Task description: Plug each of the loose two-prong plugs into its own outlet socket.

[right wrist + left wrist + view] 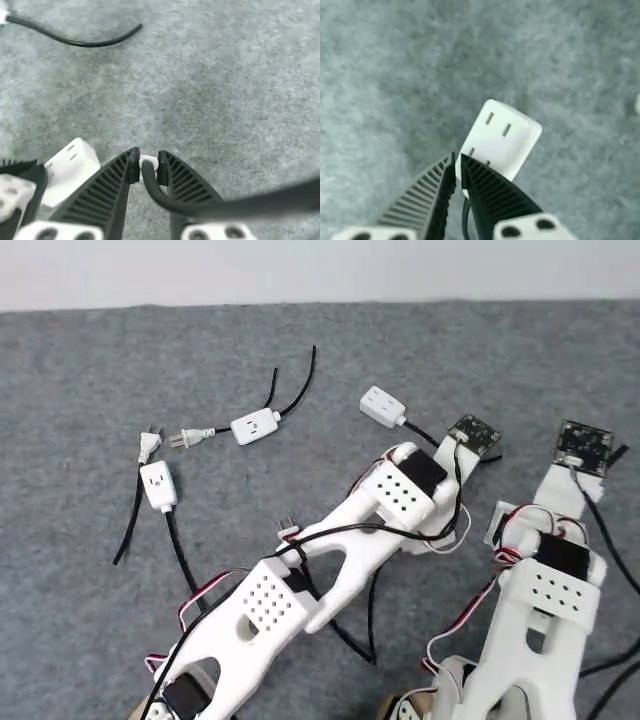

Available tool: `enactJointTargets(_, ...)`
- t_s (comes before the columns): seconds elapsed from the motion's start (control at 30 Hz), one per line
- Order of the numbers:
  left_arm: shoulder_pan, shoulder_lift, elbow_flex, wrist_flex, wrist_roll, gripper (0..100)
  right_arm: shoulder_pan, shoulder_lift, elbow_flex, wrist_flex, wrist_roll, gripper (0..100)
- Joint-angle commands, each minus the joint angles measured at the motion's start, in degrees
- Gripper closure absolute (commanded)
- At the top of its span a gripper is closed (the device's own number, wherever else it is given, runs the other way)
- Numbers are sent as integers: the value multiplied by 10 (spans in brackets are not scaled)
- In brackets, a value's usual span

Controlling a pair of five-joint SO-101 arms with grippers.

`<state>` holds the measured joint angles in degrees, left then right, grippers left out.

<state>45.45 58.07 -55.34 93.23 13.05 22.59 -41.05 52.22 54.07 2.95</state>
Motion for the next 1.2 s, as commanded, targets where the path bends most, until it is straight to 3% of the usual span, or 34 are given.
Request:
enactJointTargets(0.0,28,-5,-22,25,14,988,30,-6,-8,-12,24,991)
enactJointTargets(0.63,113,42,-24,32,11,987,210,-4,-10,-55,156,991)
enactJointTargets(0.97,112,36,-27,33,4,987,204,-6,1,-73,121,991)
enactJointTargets(1.17,122,-2,-75,76,-28,987,200,-3,1,-73,120,991)
